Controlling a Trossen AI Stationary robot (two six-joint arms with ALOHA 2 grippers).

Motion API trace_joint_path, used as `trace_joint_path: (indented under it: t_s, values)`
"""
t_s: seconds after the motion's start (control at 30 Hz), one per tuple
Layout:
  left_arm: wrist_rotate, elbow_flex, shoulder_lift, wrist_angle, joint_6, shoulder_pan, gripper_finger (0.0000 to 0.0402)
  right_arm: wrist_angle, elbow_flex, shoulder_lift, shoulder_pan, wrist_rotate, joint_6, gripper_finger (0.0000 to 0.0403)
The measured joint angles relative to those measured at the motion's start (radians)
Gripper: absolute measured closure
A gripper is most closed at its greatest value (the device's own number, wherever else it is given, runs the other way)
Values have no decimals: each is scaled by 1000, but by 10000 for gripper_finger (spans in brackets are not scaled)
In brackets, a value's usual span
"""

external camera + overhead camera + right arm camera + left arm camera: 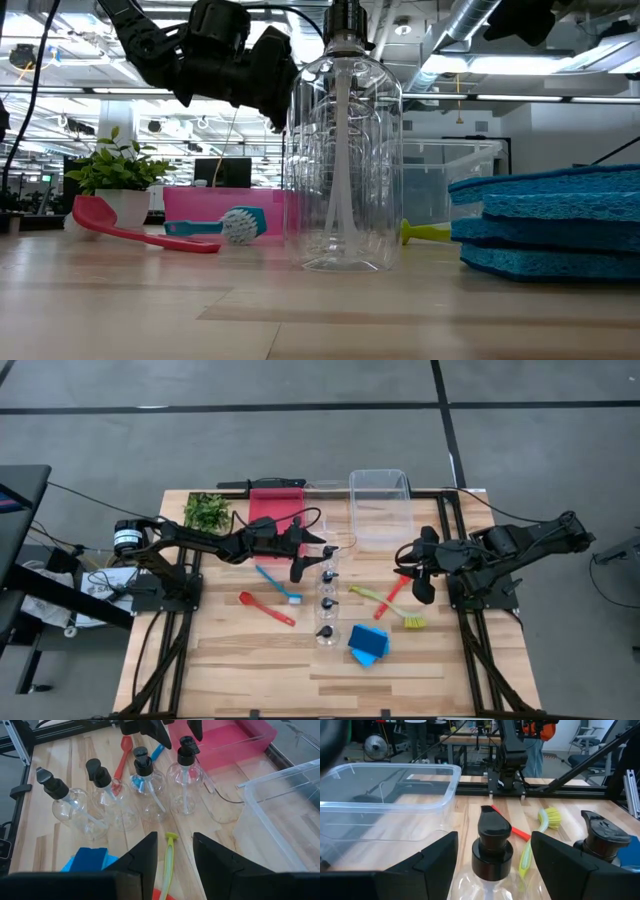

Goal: Pick & Place Kitchen Sink Supplies
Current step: Put the spray bottle into the pink bin

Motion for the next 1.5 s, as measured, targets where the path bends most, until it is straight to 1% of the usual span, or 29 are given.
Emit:
trace_joint_path:
  t_s: [1.27, 1.37, 1.5]
  values:
    - [-15, 7, 1, -4, -4, 0, 148, -1, 0, 0, 0, 0, -2, 284]
    - [-9, 27, 28, -1, -12, 0, 149, -1, 0, 0, 0, 0, -4, 284]
    - [33, 57, 87, -7, -58, 0, 149, -1, 0, 0, 0, 0, -7, 284]
